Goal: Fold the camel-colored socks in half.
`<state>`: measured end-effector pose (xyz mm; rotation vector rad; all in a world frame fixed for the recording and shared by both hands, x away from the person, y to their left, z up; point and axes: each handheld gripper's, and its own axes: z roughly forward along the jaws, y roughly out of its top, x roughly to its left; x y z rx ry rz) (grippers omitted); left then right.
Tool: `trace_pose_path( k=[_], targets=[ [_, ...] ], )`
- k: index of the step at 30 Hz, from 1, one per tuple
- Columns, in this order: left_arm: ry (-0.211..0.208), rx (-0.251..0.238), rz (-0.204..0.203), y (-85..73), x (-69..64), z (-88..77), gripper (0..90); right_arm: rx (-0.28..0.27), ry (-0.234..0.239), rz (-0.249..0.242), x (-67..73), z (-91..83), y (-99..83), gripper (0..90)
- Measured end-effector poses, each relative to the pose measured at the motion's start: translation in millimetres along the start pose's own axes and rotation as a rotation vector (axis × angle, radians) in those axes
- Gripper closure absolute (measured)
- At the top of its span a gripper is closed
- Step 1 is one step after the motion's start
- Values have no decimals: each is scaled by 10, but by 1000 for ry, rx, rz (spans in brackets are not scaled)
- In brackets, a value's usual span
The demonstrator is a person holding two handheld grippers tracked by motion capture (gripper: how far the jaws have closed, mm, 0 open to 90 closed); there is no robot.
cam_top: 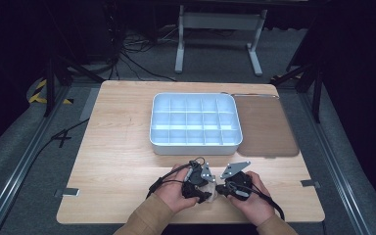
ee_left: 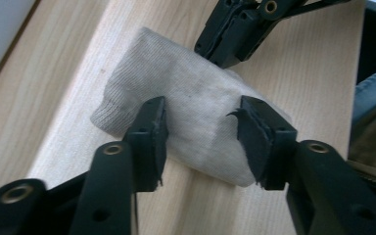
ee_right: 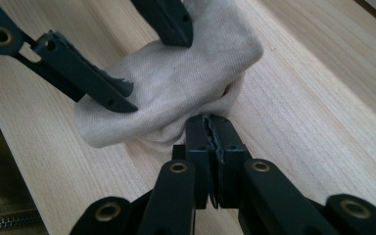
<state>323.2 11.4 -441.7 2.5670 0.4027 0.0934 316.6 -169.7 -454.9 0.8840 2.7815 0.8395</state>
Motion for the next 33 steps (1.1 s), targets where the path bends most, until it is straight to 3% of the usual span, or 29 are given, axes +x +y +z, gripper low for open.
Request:
trace_pose_path(
  k=[10,13,20,26,33],
  targets=[
    [3,-3,29,-6,-7,24,444,6,-3,0,3,5,4,862],
    [-5,3,-3,-9,-9,24,440,9,-4,4,-8,-5,1,820],
    [-6,4,-7,-9,1,22,437,32,-8,56,-57,-87,8,700],
    [8,2,-9,-5,-3,22,434,-22,26,102,-92,-223,77,635],
    [18,10,-16,-11,-21,14,417,-66,65,112,-92,-213,151,584]
  ],
)
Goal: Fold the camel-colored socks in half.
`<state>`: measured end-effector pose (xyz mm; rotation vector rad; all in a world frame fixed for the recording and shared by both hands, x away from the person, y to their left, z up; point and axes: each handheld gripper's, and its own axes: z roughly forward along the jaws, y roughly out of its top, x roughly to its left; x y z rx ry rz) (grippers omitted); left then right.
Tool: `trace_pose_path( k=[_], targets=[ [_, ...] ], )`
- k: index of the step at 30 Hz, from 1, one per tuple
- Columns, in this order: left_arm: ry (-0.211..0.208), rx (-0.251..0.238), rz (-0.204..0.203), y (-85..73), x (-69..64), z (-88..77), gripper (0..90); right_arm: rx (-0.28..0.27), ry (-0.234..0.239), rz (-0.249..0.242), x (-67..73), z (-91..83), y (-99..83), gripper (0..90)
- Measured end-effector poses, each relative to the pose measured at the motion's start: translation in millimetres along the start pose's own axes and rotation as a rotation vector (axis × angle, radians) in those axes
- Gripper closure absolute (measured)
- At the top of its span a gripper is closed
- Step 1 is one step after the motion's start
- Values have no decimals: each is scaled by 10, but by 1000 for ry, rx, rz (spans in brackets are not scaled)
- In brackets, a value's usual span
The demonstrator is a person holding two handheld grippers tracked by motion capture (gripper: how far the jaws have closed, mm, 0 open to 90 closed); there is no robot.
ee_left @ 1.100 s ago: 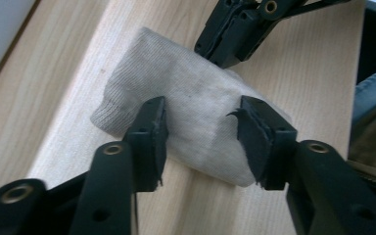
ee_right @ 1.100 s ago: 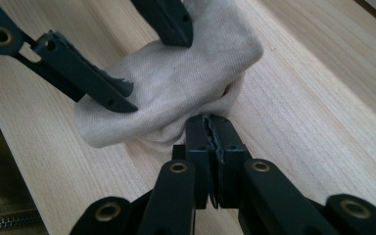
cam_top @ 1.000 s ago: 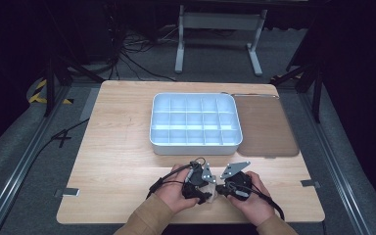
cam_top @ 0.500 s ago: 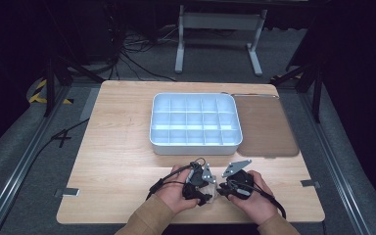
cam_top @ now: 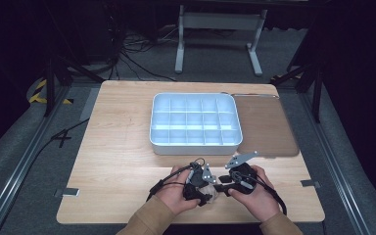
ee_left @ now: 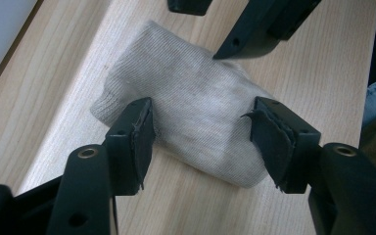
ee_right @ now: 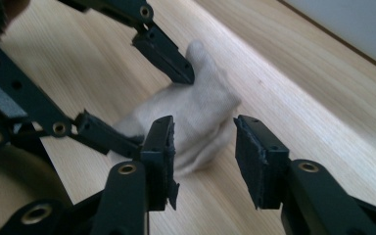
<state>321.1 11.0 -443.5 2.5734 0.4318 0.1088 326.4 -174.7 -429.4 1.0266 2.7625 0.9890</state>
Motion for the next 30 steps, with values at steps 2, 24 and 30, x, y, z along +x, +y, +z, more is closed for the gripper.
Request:
trace_pose_path(
  k=[2,24,30],
  targets=[
    [5,-7,-8,-8,-6,2,412,-11,1,4,9,22,34,564],
    [12,13,-7,-24,-41,-3,365,30,29,93,-49,370,84,415],
    [13,15,-3,-24,-38,-2,363,31,45,119,-77,405,69,395]
  ],
)
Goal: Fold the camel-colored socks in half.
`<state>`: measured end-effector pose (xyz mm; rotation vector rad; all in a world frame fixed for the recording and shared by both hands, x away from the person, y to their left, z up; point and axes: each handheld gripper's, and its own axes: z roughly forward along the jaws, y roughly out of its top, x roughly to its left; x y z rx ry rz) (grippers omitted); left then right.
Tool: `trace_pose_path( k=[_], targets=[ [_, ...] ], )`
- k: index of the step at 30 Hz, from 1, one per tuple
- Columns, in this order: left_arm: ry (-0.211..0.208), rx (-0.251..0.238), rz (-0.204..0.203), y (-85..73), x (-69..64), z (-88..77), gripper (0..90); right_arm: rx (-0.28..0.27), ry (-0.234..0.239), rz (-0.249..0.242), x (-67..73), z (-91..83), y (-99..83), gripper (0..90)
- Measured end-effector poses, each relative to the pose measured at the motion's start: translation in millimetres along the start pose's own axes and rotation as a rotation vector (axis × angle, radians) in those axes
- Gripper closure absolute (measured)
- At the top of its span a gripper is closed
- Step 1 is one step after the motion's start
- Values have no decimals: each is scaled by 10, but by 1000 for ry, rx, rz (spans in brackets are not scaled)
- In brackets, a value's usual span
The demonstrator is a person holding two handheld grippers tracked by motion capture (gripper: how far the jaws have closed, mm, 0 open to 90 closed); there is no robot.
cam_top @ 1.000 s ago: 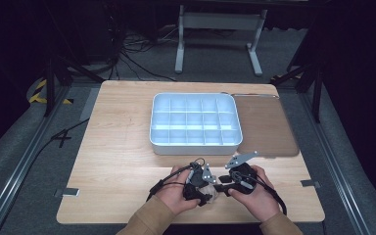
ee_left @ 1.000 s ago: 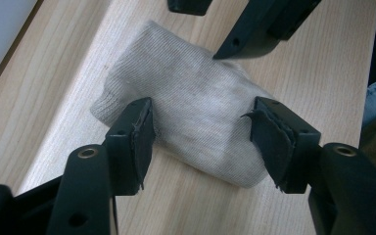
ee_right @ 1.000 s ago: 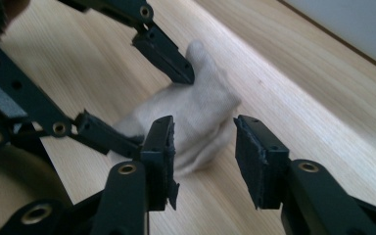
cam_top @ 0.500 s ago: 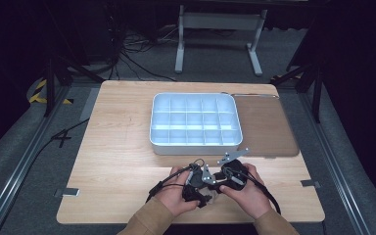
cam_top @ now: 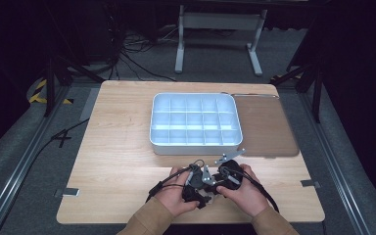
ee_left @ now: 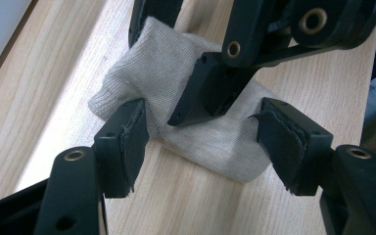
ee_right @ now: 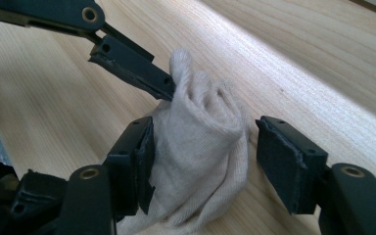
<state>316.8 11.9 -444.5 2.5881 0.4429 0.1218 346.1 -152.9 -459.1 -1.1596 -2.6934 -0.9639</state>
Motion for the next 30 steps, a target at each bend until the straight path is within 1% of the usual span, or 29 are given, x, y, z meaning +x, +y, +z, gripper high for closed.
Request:
trace_pose_path(
  k=[3,4,8,9,10,13,16,17,19,20,21,23,24,25,28,30],
  targets=[
    [0,2,1,-6,1,-2,363,-2,1,-11,3,9,6,398],
    [2,-1,-5,-10,-2,-2,362,0,5,-10,7,13,9,404],
    [6,2,-5,-24,3,-7,356,0,17,-23,39,36,22,457],
    [6,2,-5,-24,3,-7,355,0,17,-23,39,36,22,457],
    [5,-2,-15,-30,1,-7,355,1,20,-23,44,41,25,473],
    [4,-1,-15,-44,10,-10,352,6,29,-23,61,54,36,526],
    [3,-6,-28,-51,10,-9,350,11,50,-11,57,58,41,582],
    [3,4,-35,-52,10,-15,347,11,57,-8,55,59,41,602],
    [0,3,-36,-55,17,-19,344,11,72,6,39,62,38,652],
    [0,3,-36,-55,17,-19,342,11,72,6,39,62,38,652],
    [-1,0,-45,-59,15,-21,342,9,76,10,38,59,38,667],
    [-7,2,-50,-63,20,-32,342,8,73,0,49,51,42,688],
    [-10,1,-46,-62,26,-37,342,9,62,-4,60,46,45,696],
    [-12,4,-54,-65,26,-49,342,7,60,-7,65,47,45,700],
    [-21,7,-52,-69,35,-69,342,4,59,-11,70,37,44,708],
    [-19,-1,-60,-71,33,-79,336,1,55,-13,73,31,43,712]
  ],
)
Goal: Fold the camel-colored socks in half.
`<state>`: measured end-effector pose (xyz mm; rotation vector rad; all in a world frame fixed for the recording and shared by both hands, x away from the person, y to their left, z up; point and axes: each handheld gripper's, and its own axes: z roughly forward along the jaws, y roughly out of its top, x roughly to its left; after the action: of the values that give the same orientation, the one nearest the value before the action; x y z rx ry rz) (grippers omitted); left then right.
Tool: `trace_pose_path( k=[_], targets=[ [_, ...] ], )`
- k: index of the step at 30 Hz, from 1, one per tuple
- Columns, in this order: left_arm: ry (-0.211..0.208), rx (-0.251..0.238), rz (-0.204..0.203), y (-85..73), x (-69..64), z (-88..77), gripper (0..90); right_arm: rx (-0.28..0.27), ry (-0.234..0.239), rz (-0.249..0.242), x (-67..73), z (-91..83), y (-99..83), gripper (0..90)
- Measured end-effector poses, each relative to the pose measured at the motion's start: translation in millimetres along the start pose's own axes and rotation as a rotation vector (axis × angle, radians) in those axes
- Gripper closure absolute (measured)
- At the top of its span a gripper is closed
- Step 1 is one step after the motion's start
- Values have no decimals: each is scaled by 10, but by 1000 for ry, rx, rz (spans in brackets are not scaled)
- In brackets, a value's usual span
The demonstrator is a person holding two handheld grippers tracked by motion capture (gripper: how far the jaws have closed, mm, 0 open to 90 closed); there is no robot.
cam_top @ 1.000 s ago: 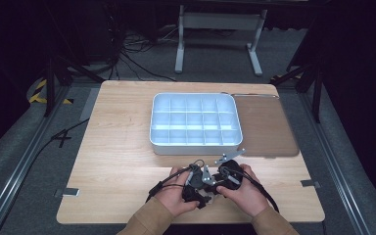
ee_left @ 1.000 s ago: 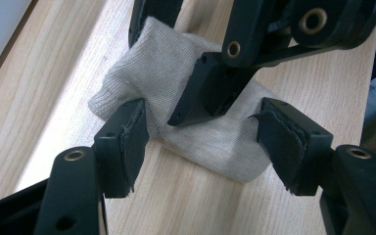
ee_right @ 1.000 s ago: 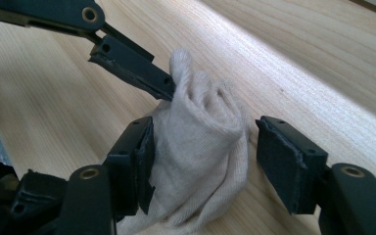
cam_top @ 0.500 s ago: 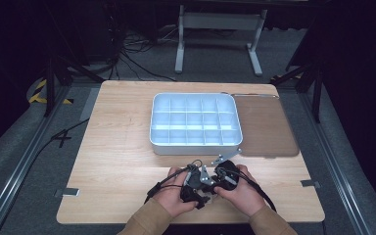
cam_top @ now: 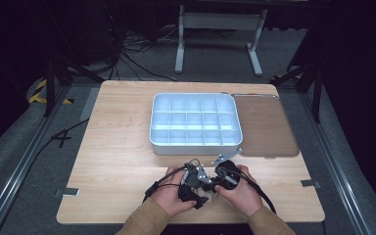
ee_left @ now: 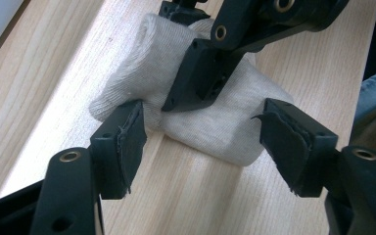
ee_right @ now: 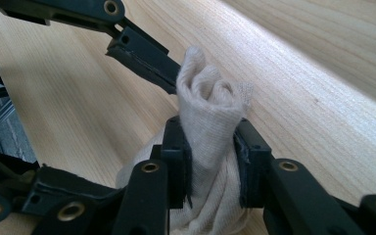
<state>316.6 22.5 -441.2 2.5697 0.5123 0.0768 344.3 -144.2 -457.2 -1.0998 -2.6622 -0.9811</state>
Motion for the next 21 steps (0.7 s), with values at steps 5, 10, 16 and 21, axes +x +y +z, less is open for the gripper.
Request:
trace_pose_path(
  k=[5,10,16,21],
  targets=[
    [-8,8,-15,-2,20,-58,318,-2,-11,4,-7,-44,-6,718],
    [-18,-1,-68,-21,69,-146,306,-18,-7,16,-40,-121,-19,720],
    [0,-15,-82,-37,114,-263,311,-55,-5,16,-57,-237,-15,719],
    [7,-39,-104,-82,171,-392,310,-76,-4,10,-30,-352,21,719]
  ],
)
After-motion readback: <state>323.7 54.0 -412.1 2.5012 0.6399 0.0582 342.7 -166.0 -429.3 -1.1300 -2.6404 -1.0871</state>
